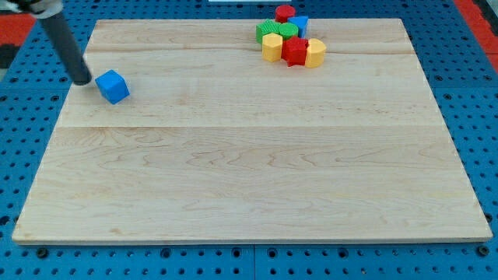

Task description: Slide the blue cube closer to the yellow heart

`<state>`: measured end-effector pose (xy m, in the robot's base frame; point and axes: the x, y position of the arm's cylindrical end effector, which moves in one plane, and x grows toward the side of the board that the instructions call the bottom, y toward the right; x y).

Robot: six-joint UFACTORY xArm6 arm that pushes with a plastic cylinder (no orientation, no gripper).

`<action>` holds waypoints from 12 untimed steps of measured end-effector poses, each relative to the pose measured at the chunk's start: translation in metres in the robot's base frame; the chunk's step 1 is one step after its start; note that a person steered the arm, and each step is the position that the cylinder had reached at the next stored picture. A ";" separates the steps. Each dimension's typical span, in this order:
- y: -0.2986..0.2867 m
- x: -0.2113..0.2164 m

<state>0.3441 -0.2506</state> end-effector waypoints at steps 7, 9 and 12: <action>0.156 0.114; 0.220 0.103; 0.220 0.060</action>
<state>0.4042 -0.0305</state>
